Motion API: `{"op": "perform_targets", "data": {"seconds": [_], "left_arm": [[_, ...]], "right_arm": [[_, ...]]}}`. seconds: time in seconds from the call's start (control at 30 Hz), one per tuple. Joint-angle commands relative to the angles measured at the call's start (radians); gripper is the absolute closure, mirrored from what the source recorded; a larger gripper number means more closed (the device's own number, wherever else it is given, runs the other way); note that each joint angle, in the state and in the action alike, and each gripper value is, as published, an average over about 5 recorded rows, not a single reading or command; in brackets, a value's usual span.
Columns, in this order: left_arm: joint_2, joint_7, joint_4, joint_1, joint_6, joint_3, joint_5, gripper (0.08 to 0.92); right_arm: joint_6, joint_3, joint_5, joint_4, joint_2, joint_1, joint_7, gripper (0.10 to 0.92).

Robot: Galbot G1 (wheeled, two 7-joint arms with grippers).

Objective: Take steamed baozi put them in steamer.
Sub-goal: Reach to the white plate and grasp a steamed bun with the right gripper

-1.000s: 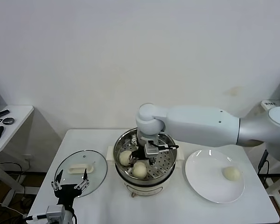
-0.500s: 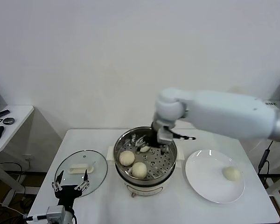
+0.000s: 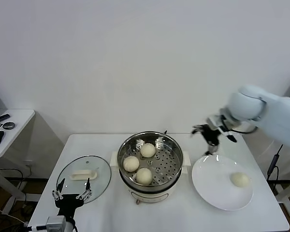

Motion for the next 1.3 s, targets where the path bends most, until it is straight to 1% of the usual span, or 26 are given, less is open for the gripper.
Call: {"op": "perform_targets", "data": {"seconds": [0.03,0.17,0.33,0.47,0.63,0.93,1.3], "left_arm": [[0.006,0.004,-0.003,0.028,-0.001,0.0,-0.002,0.177],[0.009,0.012,-0.009,0.043,0.005,-0.005,-0.026,0.177],[0.007,0.016,-0.012,0.049,0.016,-0.015,-0.049,0.177],[0.006,0.015,0.004,0.046,0.018,-0.019,-0.047,0.177],[0.0,0.015,0.017,0.044,0.018,-0.018,-0.04,0.177],[-0.002,0.018,0.032,0.036,0.022,-0.016,-0.037,0.177],[-0.003,0.018,0.038,0.033,0.025,-0.019,-0.038,0.177]], "right_arm": [[0.002,0.437,-0.359,-0.087,-0.212,-0.592,-0.072,0.203],[0.032,0.571,-0.392,-0.121,-0.182,-0.739,-0.099,0.203],[0.098,0.673,-0.441,-0.246,-0.11,-0.849,-0.077,0.203],[0.142,0.71,-0.471,-0.348,-0.055,-0.868,-0.047,0.203],[0.178,0.712,-0.481,-0.446,-0.008,-0.843,-0.066,0.203],[0.181,0.718,-0.473,-0.473,0.026,-0.841,-0.075,0.203],[0.171,0.714,-0.507,-0.486,0.057,-0.833,-0.046,0.203]]}}
